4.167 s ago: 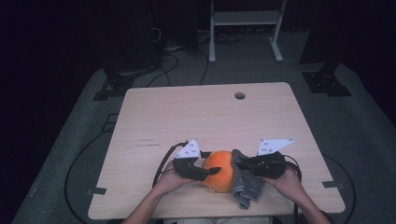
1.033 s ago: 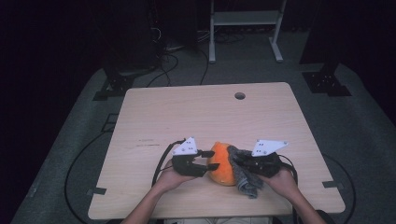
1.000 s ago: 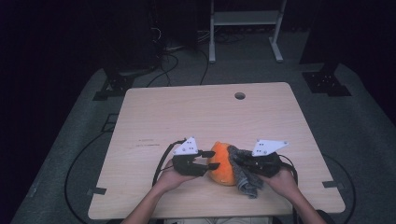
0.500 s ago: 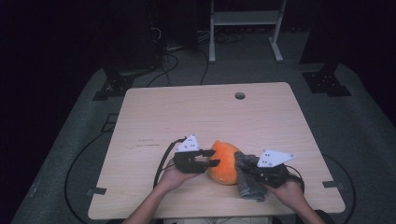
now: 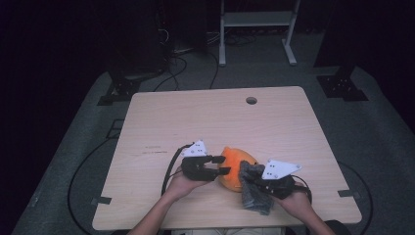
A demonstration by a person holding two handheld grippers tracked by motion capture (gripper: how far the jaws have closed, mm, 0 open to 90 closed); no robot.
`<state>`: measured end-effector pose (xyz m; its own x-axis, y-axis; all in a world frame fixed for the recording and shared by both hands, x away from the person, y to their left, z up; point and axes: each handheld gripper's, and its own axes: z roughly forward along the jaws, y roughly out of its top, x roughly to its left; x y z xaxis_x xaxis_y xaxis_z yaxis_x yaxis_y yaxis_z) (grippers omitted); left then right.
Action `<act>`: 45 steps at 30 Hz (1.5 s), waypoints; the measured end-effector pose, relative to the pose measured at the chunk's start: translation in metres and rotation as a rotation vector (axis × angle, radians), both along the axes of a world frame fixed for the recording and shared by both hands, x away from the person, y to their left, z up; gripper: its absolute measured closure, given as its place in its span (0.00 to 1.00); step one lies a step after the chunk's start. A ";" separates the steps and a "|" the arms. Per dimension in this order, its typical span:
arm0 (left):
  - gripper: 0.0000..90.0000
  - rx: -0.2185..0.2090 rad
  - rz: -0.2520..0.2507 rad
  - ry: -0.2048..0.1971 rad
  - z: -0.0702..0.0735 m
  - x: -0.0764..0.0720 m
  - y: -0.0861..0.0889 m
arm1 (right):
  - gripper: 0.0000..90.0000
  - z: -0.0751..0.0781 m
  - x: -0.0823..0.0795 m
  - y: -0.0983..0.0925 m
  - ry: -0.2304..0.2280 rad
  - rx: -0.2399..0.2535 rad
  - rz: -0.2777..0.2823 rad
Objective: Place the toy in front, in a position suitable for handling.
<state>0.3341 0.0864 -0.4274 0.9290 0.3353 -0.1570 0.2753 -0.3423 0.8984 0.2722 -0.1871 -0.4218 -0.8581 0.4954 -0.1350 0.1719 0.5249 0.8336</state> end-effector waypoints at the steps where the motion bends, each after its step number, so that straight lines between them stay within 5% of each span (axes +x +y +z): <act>1: 0.60 0.004 0.004 -0.001 0.000 0.000 -0.001 | 0.92 0.000 -0.001 -0.001 -0.008 -0.010 -0.010; 3: 0.61 0.013 0.011 0.001 0.000 0.000 -0.001 | 0.92 0.002 -0.006 -0.001 -0.020 -0.013 -0.019; 7: 0.63 0.001 0.017 0.014 -0.001 0.002 -0.001 | 0.92 0.009 -0.016 0.014 -0.034 0.031 0.058; 13: 0.64 0.001 0.016 0.025 -0.003 0.006 0.003 | 0.92 0.001 -0.012 0.029 -0.044 -0.007 0.078; 19: 0.64 0.000 0.023 0.031 -0.003 0.006 0.003 | 0.92 -0.005 -0.013 0.009 -0.010 -0.043 0.038; 24: 0.64 0.021 -0.004 -0.010 -0.003 0.002 0.001 | 0.91 0.006 -0.012 0.006 -0.020 0.006 0.025; 28: 0.64 0.052 -0.041 -0.056 -0.002 -0.003 -0.002 | 0.91 0.020 0.003 0.005 -0.018 0.052 0.009; 31: 0.62 0.043 -0.038 -0.043 -0.002 -0.002 0.000 | 0.91 0.016 0.016 0.004 0.033 0.044 0.010; 34: 0.43 0.025 0.007 -0.035 -0.002 -0.001 0.001 | 0.91 0.009 0.016 0.006 0.037 0.036 0.012; 41: 0.49 0.057 -0.005 -0.068 -0.002 -0.005 -0.003 | 0.91 0.007 0.012 -0.013 0.090 -0.009 0.019; 45: 0.51 0.065 -0.037 -0.100 -0.003 -0.008 -0.006 | 0.91 0.018 0.013 -0.025 0.109 0.079 0.020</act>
